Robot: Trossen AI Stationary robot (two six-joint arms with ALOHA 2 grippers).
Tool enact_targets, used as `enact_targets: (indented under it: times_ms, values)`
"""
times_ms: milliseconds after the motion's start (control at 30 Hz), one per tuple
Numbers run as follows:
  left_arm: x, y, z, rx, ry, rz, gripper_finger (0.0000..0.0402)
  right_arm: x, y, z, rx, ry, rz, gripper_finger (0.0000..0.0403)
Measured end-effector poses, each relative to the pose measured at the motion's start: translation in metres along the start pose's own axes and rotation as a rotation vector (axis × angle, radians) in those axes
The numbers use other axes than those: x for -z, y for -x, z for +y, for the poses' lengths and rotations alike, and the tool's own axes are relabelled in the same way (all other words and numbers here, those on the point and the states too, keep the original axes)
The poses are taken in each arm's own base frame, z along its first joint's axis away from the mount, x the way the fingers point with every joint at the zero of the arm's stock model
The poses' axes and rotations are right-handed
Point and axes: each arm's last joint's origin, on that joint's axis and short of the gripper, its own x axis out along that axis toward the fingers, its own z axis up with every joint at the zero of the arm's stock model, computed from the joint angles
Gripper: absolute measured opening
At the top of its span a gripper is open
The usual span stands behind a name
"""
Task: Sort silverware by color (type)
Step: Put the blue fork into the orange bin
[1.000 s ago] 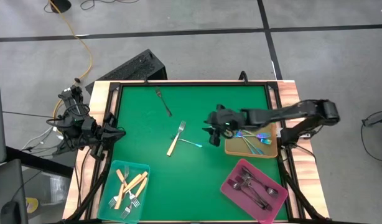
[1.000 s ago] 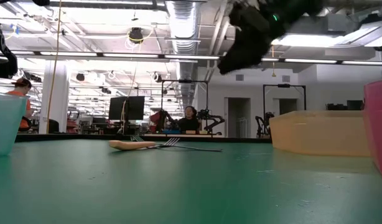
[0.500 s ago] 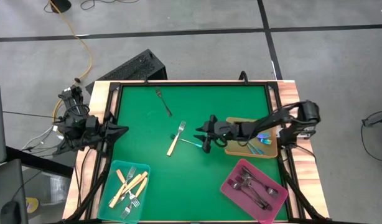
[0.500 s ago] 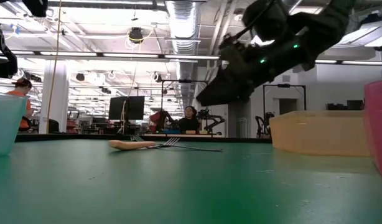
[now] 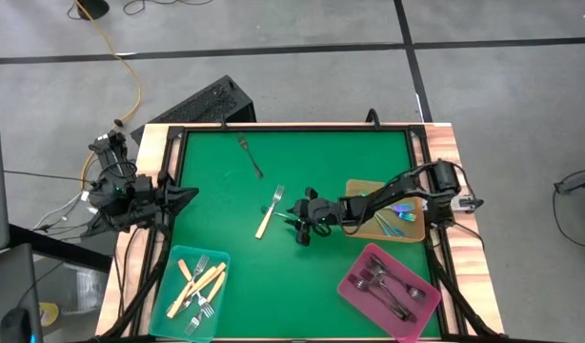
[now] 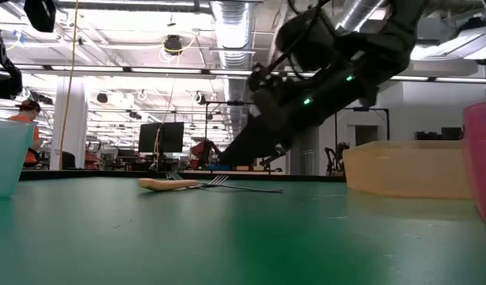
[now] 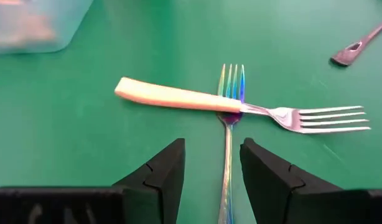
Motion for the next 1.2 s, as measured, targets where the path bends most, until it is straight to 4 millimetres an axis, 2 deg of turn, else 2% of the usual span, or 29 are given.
enact_targets:
  times_ms: [400,667,767,1000,1100,1200]
  values:
    - [0.002,0.000,0.001,-0.040,-0.011,0.004,0.0000,0.019,-0.031,-0.002,0.024,0.005,0.061,0.0175]
    - [0.003,0.000,0.000,-0.044,-0.011,0.005,0.0000,0.023,-0.035,-0.006,0.038,-0.048,0.072,0.0167]
    - [0.003,0.000,0.000,-0.044,-0.013,0.005,0.0000,0.023,-0.035,-0.008,0.045,-0.080,0.075,0.0142]
    - [0.003,0.000,0.000,-0.044,-0.001,0.005,0.0000,0.026,-0.036,-0.013,0.068,-0.109,0.114,0.0052]
    - [0.003,0.000,0.000,-0.044,0.000,0.005,0.0000,0.027,-0.036,-0.014,0.070,-0.108,0.121,0.0028]
    - [0.003,0.000,0.000,-0.044,0.000,0.005,0.0000,0.027,-0.036,-0.013,0.069,-0.107,0.123,0.0024]
